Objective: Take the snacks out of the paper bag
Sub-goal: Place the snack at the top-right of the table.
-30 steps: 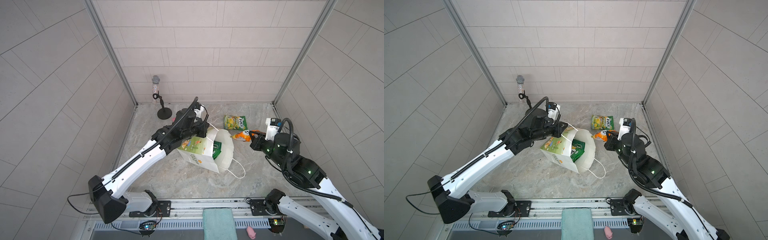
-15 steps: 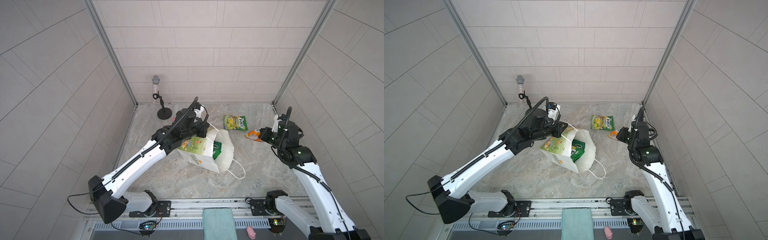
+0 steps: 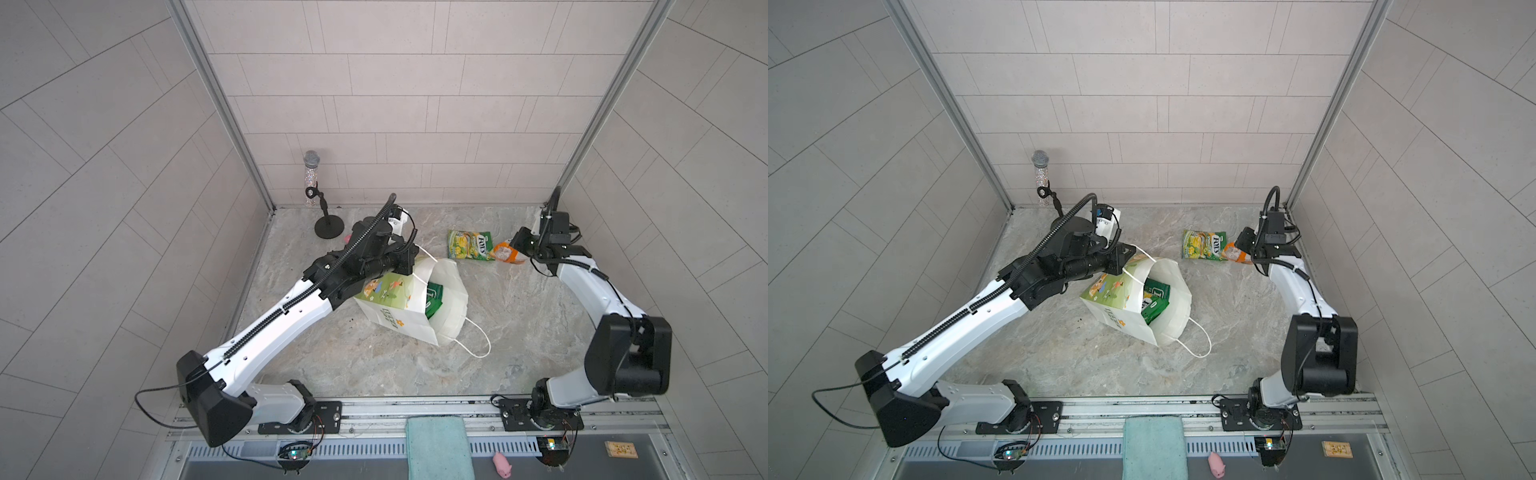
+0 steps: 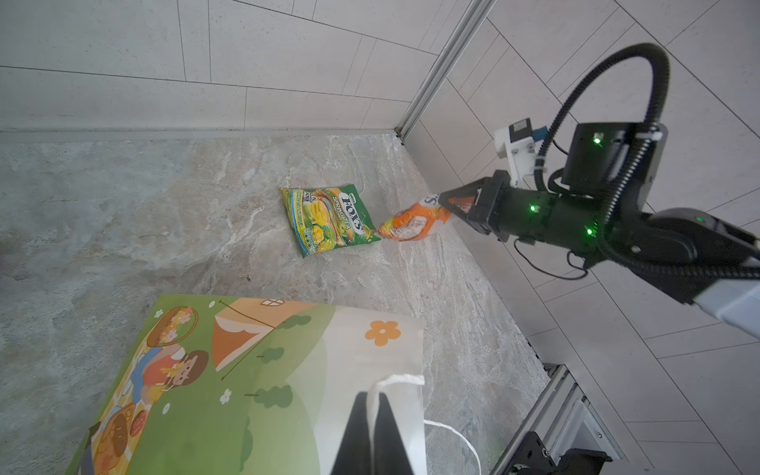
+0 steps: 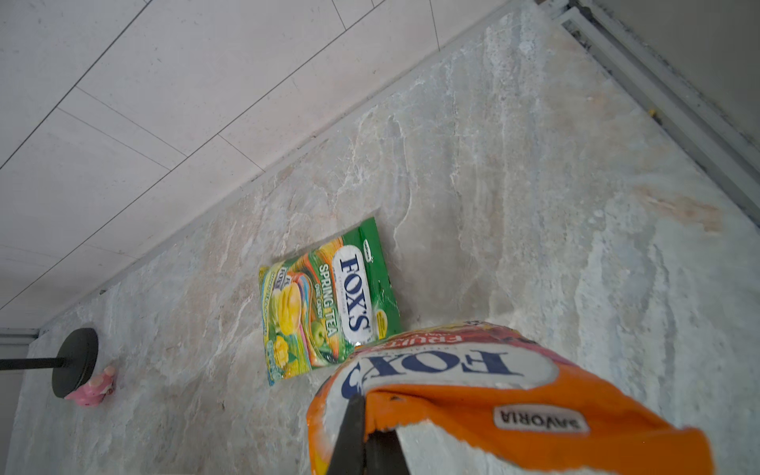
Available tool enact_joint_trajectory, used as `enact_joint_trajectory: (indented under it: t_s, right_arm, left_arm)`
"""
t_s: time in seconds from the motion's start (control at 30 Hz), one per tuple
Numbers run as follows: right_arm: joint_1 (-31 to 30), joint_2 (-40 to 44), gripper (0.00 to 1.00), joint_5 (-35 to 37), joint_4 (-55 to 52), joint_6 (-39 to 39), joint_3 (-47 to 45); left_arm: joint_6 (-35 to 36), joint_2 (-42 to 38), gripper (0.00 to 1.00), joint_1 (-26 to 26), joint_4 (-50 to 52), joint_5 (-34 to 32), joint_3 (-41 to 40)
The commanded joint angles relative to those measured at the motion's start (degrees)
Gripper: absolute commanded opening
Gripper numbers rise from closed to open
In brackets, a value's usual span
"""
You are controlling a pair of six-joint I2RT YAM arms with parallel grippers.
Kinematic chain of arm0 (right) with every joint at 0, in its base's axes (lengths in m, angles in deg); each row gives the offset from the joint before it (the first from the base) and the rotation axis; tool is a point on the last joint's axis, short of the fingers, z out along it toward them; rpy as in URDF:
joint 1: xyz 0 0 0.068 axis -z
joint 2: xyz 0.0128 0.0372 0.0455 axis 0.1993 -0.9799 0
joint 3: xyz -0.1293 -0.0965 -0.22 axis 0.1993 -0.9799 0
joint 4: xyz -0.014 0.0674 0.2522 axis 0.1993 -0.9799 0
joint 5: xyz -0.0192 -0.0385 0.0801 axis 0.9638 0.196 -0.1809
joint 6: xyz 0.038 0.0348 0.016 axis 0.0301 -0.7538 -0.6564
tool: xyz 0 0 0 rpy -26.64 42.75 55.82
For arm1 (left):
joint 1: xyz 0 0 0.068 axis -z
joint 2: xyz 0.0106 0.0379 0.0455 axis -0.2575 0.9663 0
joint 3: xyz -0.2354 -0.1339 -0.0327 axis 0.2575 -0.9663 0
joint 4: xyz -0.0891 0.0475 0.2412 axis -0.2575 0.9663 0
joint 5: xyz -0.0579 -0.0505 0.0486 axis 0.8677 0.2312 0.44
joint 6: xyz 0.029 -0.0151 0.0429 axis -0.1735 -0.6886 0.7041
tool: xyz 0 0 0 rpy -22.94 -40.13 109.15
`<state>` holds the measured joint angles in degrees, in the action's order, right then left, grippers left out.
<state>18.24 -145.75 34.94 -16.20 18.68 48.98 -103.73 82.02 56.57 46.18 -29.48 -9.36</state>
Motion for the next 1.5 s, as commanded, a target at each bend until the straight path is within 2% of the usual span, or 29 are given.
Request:
enact_joint_trajectory:
  t_s: [0.0,0.2,0.37,0.77,1.23,1.27,1.47]
  right_arm:
    - [0.68,-5.41,0.0,-0.4,5.76,2.74,7.82]
    - [3.53,-16.8,0.0,-1.88,5.4,4.26,18.23]
    - [6.01,-23.7,0.0,-1.84,2.88,5.84,22.19]
    - [8.49,-21.94,0.0,-2.5,1.52,6.56,10.03]
    - [9.86,-21.0,0.0,-3.11,-5.0,5.82,5.56]
    - [9.95,-20.75,0.02,-2.75,-5.09,5.76,4.97]
    - [10.04,-17.04,0.34,-2.03,-5.34,4.86,1.83]
  left_arm:
    - [0.13,-1.24,0.0,0.1,-1.29,-0.67,-0.32]
    - [0.31,-1.37,0.0,0.1,-1.38,-0.78,-0.57]
    - [0.13,-1.22,0.0,0.1,-1.64,-0.23,-0.6]
    - [-0.13,-2.82,0.0,0.09,-1.8,-0.01,-2.04]
    - [-1.01,-2.57,0.0,0.1,-2.31,2.4,-1.92]
    - [-1.1,-2.63,0.0,0.1,-2.03,3.06,-1.68]
    - [-0.97,-2.82,0.0,0.1,-0.23,5.39,-1.36]
